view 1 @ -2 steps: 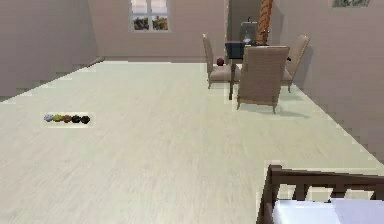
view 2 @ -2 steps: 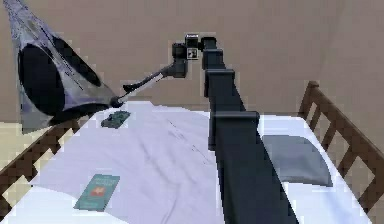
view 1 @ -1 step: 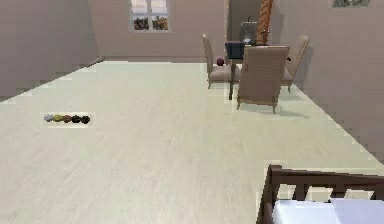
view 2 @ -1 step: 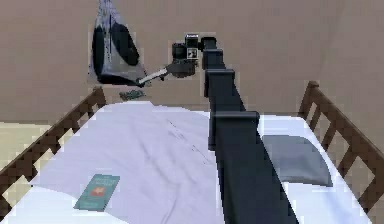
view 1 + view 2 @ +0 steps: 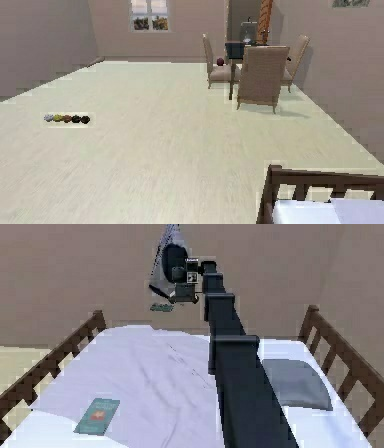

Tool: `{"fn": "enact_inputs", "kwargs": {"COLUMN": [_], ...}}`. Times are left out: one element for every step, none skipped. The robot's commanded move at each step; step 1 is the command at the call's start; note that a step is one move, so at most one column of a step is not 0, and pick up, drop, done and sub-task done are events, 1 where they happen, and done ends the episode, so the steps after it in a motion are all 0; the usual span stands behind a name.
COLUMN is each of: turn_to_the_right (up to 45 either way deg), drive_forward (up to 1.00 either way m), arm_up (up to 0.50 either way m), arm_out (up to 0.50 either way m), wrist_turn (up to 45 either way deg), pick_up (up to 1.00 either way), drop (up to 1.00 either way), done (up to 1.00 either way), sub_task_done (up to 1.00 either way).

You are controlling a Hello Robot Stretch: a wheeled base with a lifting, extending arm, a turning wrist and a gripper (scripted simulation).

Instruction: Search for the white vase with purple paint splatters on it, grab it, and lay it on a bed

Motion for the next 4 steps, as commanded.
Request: {"fn": "enact_inputs", "kwargs": {"turn_to_the_right": [0.0,0.0,0.0,0.0], "drive_forward": [0.0,0.0,0.0,0.0], "arm_up": [-0.4,-0.32,0.0,0.1], "arm_out": [0.0,0.0,0.0,0.0], "wrist_turn": [0.0,0.0,0.0,0.0], "pick_up": [0.0,0.0,0.0,0.0], "drop": [0.0,0.0,1.0,0.0], "done": [0.0,0.0,0.0,0.0], "sub_task_done": [0.0,0.0,0.0,0.0]}}
